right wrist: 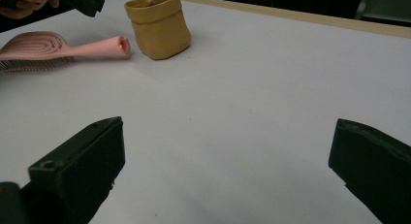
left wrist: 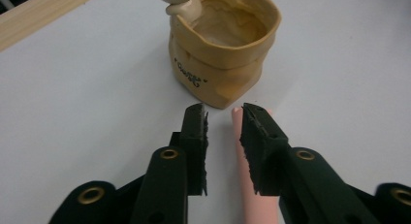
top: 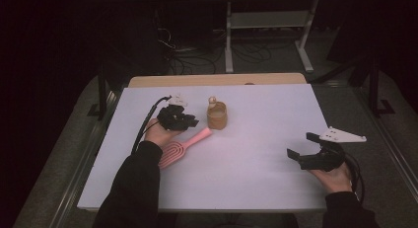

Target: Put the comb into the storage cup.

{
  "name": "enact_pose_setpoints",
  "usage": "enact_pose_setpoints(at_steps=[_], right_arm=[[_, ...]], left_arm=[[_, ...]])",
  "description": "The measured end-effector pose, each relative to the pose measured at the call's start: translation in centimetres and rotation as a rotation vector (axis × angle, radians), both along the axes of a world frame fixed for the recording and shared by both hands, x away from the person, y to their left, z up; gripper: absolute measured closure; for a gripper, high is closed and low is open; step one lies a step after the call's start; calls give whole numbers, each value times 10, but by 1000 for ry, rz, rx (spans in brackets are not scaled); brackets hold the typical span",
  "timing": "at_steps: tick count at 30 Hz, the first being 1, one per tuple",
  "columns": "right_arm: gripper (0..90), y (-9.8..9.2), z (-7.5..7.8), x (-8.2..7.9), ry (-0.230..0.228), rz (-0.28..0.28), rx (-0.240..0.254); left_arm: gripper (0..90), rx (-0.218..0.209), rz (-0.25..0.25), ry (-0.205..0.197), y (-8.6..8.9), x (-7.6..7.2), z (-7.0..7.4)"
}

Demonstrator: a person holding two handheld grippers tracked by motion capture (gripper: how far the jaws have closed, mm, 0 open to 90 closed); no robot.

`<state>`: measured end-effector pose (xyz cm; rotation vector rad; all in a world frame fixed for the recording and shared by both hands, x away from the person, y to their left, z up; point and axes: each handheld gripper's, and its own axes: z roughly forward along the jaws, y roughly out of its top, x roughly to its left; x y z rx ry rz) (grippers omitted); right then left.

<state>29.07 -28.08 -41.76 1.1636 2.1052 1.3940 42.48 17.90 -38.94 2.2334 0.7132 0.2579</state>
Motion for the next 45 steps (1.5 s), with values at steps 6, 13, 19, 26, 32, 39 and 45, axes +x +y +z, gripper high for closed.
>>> enact_pose_setpoints(at_steps=[6, 13, 19, 26, 32, 39, 45], right_arm=[[0, 1, 0, 0, -2, 3, -5], [0, 1, 0, 0, 3, 6, -5], [0, 3, -1, 0, 8, 13, -10], [0, 2, -1, -1, 5, 13, -9], [0, 3, -1, -1, 0, 9, -14], [0, 2, -1, -1, 1, 9, -11], [0, 3, -1, -1, 1, 6, -19]], left_arm=[[896, 9, -10, 48, -1, 5, -7], [900, 57, -1, 92, -6, 6, -14], [900, 88, -13, 95, -13, 7, -18], [900, 158, -35, 108, -23, 4, -24], [900, 170, -44, 102, -26, 3, -24], [900, 218, -88, 89, -36, -5, -27], [900, 260, -119, 87, -42, -9, -30]])
